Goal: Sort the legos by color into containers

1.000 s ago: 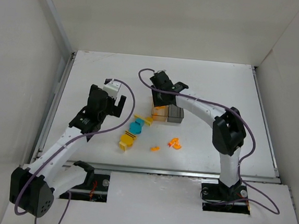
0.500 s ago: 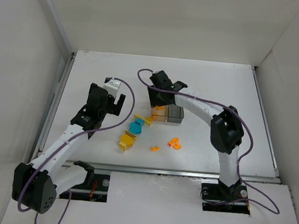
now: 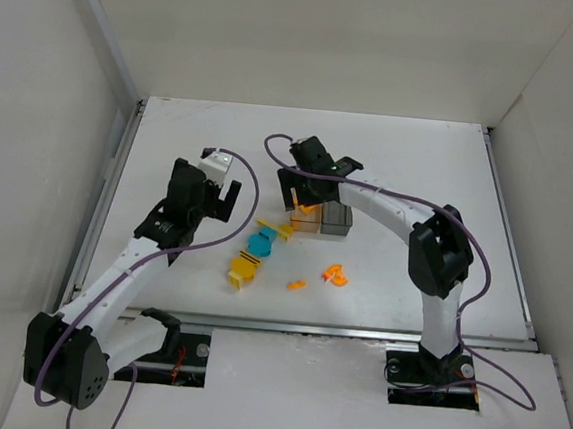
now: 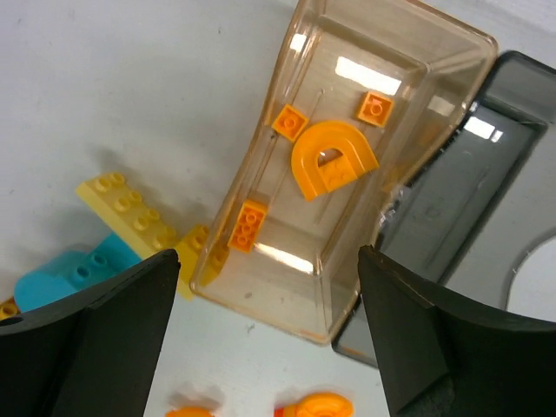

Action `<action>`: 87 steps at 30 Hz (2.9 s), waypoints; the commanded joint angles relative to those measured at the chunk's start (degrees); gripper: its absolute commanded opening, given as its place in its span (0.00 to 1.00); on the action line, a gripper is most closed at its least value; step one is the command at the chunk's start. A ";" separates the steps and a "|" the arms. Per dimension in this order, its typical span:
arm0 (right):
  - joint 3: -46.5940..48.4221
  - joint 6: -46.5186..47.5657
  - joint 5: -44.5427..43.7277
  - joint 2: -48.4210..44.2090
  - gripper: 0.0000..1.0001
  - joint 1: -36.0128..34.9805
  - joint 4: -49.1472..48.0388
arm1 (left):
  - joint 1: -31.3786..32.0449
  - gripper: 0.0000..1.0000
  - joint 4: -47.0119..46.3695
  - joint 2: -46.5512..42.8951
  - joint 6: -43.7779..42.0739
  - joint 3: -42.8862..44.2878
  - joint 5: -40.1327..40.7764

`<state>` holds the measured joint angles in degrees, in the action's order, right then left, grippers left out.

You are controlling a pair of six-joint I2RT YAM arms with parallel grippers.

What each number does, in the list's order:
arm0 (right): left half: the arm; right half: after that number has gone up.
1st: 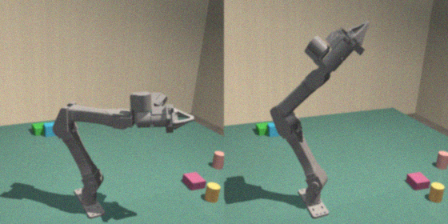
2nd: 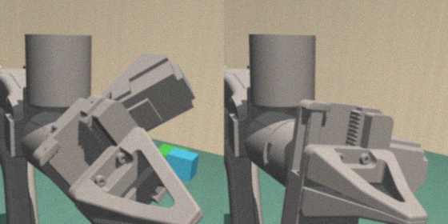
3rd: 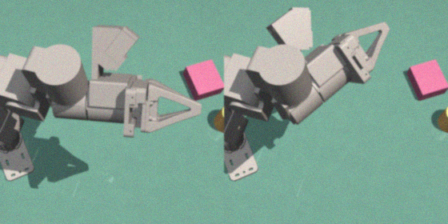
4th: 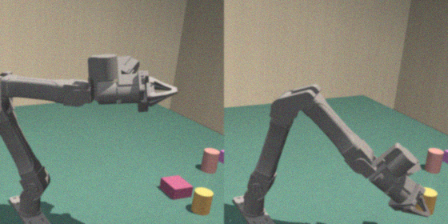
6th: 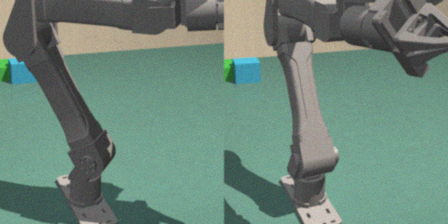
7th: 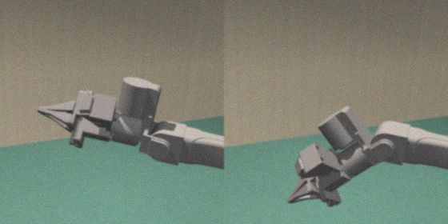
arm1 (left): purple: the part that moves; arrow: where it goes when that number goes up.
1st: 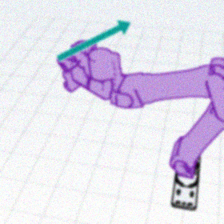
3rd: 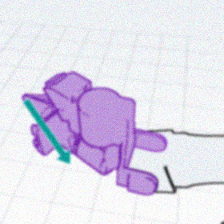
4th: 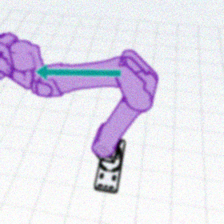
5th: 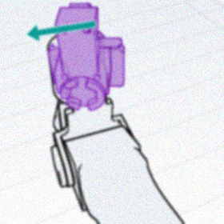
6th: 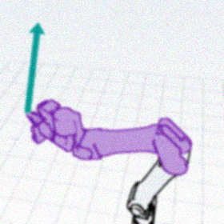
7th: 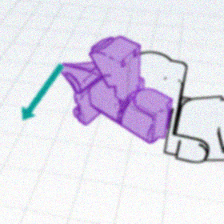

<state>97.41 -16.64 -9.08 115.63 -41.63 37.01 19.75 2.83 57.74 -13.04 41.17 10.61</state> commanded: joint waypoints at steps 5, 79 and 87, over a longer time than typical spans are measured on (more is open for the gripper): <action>-7.39 -2.16 -1.46 -16.57 0.94 0.93 0.07 | 0.55 1.00 10.40 -1.49 -15.92 7.95 -24.28; -37.55 -19.13 -11.13 -46.55 0.97 3.31 4.12 | 16.11 0.00 11.33 42.54 0.38 40.04 -24.16; -36.94 -17.46 -9.46 -45.50 0.97 3.31 4.12 | 16.11 0.65 11.14 46.50 -0.23 42.16 -20.72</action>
<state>57.82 -34.89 -18.87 70.02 -37.91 41.56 35.79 15.35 105.82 -14.04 80.40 -11.66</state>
